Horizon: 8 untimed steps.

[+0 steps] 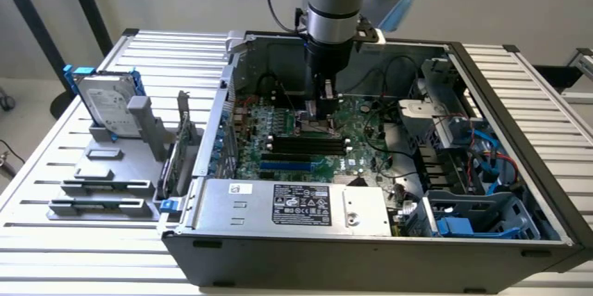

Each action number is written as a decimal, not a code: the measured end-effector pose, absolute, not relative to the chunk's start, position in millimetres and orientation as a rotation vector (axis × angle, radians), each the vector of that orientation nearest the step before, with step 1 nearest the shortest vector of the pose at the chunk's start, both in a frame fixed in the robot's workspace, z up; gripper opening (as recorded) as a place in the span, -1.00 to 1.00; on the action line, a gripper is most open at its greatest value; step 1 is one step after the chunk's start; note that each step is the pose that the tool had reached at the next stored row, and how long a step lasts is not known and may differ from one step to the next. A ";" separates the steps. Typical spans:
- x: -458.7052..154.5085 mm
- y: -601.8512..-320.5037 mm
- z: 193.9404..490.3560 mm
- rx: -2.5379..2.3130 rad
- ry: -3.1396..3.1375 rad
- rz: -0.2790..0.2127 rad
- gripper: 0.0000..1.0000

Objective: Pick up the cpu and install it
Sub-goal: 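Place the cpu into insertion slot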

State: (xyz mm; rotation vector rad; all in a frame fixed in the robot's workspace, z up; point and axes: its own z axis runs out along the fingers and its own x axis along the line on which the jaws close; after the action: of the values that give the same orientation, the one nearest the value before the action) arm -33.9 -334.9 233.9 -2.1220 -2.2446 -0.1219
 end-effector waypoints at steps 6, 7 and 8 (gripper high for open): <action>-36.6 -334.4 229.0 -2.194 -2.179 -0.124 0.09; -37.1 -334.4 227.7 -2.205 -2.169 -0.123 0.09; -38.1 -334.4 226.0 -2.213 -2.162 -0.123 0.09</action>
State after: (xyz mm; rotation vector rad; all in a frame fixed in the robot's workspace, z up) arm -38.1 -334.4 226.0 -2.2129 -2.1616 -0.1229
